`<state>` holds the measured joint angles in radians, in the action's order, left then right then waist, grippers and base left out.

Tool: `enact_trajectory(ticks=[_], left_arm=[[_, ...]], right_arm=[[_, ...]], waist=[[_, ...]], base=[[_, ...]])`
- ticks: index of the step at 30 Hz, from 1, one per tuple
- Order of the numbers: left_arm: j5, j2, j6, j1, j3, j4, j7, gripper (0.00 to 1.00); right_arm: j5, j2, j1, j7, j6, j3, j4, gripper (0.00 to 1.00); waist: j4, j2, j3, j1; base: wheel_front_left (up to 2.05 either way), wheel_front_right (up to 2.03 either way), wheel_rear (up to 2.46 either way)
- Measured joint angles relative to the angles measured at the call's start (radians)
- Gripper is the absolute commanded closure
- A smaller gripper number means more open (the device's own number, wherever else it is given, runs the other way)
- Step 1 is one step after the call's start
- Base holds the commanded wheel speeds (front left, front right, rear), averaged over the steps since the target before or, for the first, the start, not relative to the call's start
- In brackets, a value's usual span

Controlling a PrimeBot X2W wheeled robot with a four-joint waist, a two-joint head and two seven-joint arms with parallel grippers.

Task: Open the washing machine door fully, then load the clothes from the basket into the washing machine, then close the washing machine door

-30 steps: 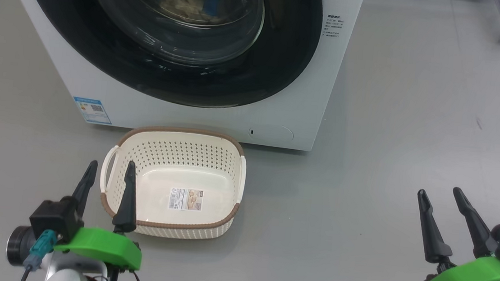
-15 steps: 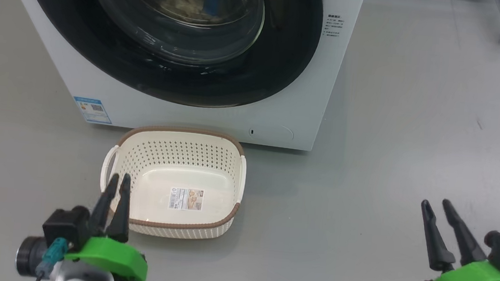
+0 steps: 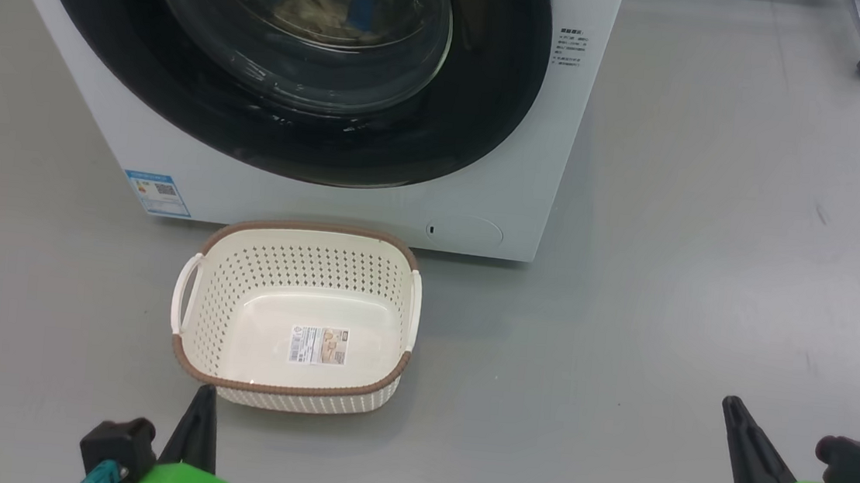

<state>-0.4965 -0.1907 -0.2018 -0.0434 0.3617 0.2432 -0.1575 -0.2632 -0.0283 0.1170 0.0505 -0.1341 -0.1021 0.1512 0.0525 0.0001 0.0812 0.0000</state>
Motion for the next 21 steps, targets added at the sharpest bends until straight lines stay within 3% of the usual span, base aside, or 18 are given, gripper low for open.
enact_trajectory(ticks=[21], left_arm=[[-0.205,0.020,0.061,-0.001,-0.068,0.007,0.038,1.00]], right_arm=[[-0.245,0.000,-0.015,-0.022,0.000,0.003,0.021,1.00]], waist=[[-0.009,0.0000,-0.014,0.0000]], base=[[0.00,0.00,0.00]])
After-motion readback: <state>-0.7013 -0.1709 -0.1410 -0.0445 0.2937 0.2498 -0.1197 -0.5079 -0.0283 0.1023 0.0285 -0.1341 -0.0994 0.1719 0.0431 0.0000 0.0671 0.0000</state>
